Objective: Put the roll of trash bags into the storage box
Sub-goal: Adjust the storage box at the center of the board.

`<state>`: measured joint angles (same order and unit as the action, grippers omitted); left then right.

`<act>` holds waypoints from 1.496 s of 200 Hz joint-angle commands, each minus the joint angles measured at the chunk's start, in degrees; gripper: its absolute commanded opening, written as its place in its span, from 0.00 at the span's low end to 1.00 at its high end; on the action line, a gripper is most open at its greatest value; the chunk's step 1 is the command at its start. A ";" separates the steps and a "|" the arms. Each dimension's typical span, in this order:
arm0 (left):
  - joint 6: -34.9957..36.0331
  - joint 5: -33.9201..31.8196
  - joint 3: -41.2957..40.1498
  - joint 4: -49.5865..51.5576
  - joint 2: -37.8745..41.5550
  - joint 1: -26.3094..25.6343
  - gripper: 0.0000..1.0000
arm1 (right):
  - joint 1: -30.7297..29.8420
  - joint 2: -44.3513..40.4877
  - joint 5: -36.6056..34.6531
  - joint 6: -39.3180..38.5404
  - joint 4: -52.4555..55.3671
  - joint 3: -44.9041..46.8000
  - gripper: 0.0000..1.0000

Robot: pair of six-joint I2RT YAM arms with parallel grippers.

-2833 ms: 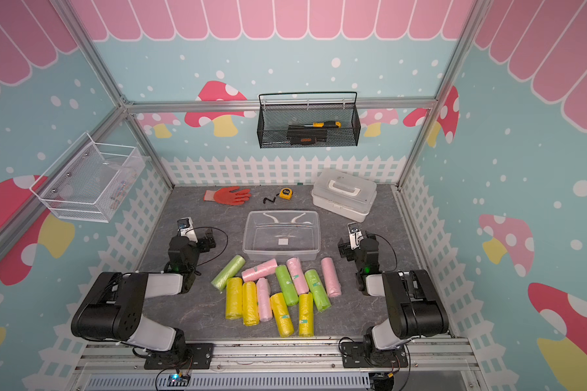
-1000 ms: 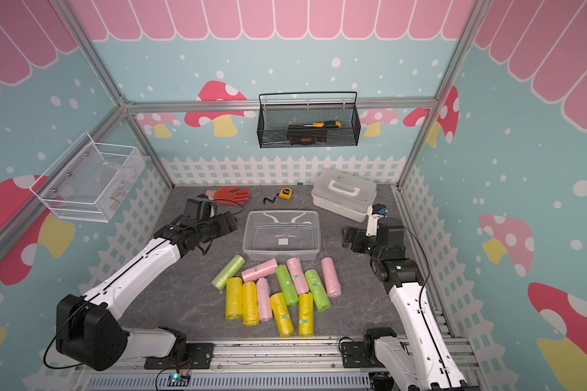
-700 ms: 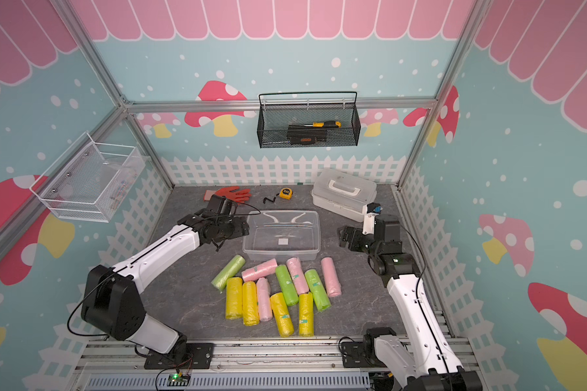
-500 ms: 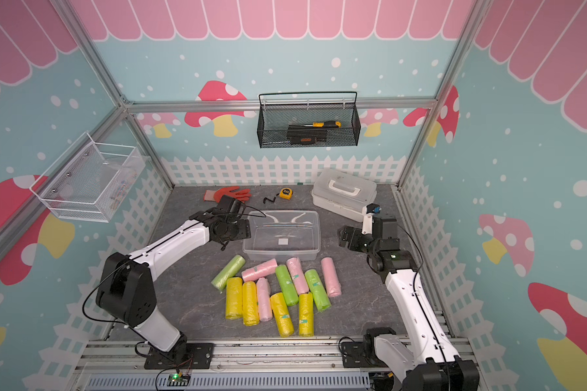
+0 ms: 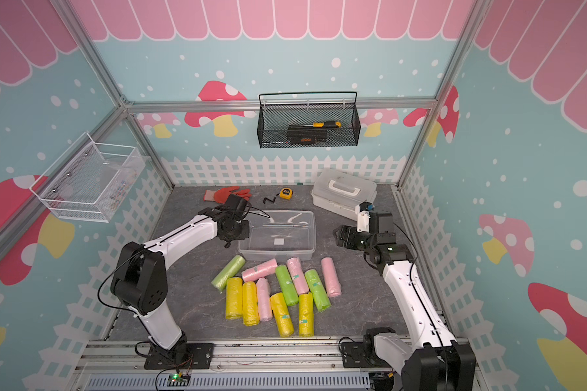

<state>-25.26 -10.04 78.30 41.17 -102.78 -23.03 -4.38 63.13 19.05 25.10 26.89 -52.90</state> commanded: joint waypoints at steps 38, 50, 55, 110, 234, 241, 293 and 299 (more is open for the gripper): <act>-0.29 0.39 4.00 0.64 -1.27 -0.09 0.05 | -0.93 0.46 -0.18 -1.29 1.45 -2.01 0.79; -0.71 1.09 4.05 0.24 -1.28 -0.09 0.04 | -1.11 1.21 -0.65 -1.41 2.05 -2.41 0.78; -0.70 1.16 4.03 0.02 -1.26 -0.09 0.04 | -1.18 1.58 -0.63 -1.37 2.26 -2.57 0.78; 1.79 0.81 7.69 -1.23 -5.45 -0.17 0.02 | -2.10 3.97 -1.18 -2.10 3.77 -4.02 0.75; -2.81 -10.41 -4.19 -8.35 13.67 -2.47 0.75 | -5.11 5.53 -6.25 -2.91 6.75 -5.77 0.97; -4.07 -10.81 -6.36 -9.49 16.99 -2.46 0.75 | -5.47 5.20 -7.45 -3.08 7.25 -5.89 0.97; -11.35 -6.92 -18.09 -12.26 39.14 -1.55 0.96 | -7.45 2.54 -10.94 -3.65 9.40 -5.70 0.97; -11.11 -6.09 -18.25 -11.52 41.20 -1.35 0.98 | -8.03 2.22 -11.56 -3.64 9.94 -5.19 0.97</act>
<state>-33.67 -19.18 62.19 30.24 -67.09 -25.23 -10.96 66.89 10.17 22.26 34.04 -57.41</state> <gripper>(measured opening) 0.952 0.973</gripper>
